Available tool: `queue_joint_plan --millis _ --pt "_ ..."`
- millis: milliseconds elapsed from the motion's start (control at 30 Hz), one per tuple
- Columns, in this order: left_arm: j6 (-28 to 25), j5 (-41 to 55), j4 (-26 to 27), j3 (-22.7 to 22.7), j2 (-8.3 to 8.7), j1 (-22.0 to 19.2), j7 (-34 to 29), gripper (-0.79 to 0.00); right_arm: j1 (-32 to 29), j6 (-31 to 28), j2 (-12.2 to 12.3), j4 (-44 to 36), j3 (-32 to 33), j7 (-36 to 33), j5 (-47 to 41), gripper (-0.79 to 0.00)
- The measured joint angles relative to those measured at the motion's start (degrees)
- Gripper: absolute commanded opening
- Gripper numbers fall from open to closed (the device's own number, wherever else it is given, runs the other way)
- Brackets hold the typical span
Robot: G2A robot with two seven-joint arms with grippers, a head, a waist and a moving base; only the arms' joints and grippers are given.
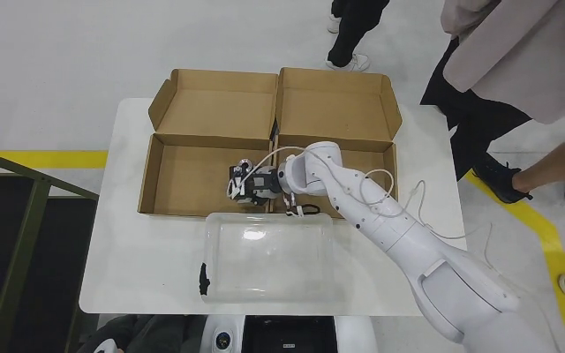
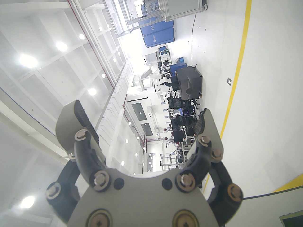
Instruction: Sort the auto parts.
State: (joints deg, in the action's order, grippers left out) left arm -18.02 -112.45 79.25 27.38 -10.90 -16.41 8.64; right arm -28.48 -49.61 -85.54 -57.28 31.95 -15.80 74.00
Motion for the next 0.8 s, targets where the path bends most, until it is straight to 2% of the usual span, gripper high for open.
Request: queue_joint_plan --millis 267,367,500,800 --pt "0.0 0.0 0.0 0.0 0.00 0.0 0.0 0.000 0.3 -0.1 -0.6 1.0 -0.2 -0.5 0.7 -0.496" --pt "0.0 0.0 0.0 0.0 0.00 0.0 0.0 0.000 0.4 -0.2 -0.7 1.3 -0.2 -0.6 1.1 -0.489" --pt "0.0 0.0 0.0 0.0 0.00 0.0 0.0 0.000 0.6 -0.5 -0.9 1.6 0.0 -0.4 1.5 -0.416" --pt "0.0 0.0 0.0 0.0 0.00 0.0 0.0 0.000 0.6 -1.4 -0.7 0.4 1.2 -0.1 2.1 -0.397"
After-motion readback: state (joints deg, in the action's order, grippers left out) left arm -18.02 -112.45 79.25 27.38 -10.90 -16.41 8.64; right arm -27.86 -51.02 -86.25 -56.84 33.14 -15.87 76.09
